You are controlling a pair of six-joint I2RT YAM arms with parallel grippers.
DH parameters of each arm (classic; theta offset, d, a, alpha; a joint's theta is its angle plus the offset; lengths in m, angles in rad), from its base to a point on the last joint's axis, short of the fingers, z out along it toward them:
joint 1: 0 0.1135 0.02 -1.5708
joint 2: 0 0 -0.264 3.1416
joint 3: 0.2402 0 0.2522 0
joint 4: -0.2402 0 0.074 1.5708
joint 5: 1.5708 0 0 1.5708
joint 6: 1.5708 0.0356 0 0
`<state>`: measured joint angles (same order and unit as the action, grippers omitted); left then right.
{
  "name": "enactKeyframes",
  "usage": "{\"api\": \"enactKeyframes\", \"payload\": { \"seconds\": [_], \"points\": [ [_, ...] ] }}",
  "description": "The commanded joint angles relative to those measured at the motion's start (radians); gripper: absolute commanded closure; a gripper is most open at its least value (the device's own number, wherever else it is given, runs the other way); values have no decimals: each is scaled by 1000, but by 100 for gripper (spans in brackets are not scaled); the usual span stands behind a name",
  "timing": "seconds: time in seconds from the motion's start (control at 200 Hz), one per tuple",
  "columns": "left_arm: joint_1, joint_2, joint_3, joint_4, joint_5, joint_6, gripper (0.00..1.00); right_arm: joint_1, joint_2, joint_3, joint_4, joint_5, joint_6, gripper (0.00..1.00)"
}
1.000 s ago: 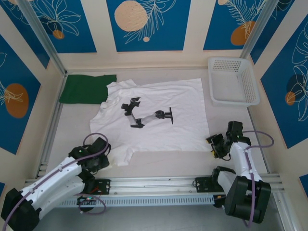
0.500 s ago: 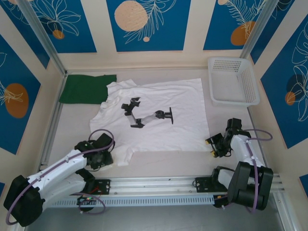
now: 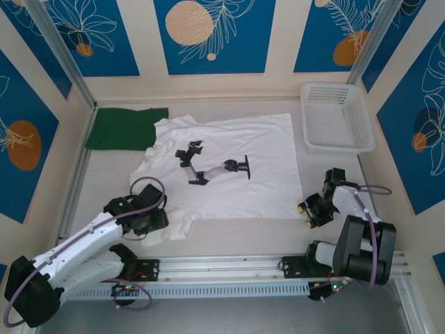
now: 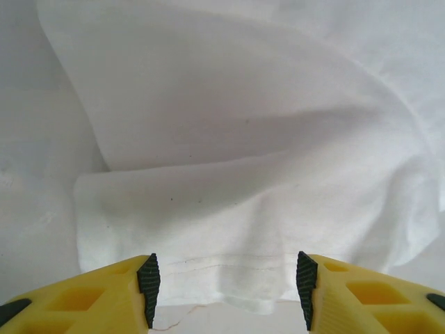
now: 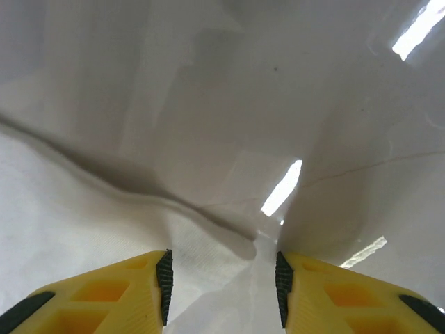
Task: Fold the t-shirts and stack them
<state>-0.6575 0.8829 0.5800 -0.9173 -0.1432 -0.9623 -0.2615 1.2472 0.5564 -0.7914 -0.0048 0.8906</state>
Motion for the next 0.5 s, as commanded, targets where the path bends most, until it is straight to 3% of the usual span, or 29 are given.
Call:
{"api": "enactKeyframes", "payload": {
  "seconds": [0.0, 0.08, 0.15, 0.19, 0.3, 0.495],
  "points": [
    [-13, -22, 23, -72, -20, -4, 46, -5, 73, -9, 49, -52, 19, 57],
    [-16, -13, 34, -119, -49, -11, 46, -5, 119, -31, 86, -55, 36, 58],
    [-17, 20, 49, -172, -19, -58, 49, -20, 126, -49, 88, -72, 56, 67],
    [-18, 39, 60, -205, -7, -82, 51, -21, 114, -51, 87, -89, 52, 78],
    [-22, 32, 49, -243, 20, -89, 56, -7, 106, -61, 104, -85, 66, 85],
    [-22, -36, 13, -340, 65, -143, 57, 2, 169, -10, 58, -85, 44, 86]
  ]
}}
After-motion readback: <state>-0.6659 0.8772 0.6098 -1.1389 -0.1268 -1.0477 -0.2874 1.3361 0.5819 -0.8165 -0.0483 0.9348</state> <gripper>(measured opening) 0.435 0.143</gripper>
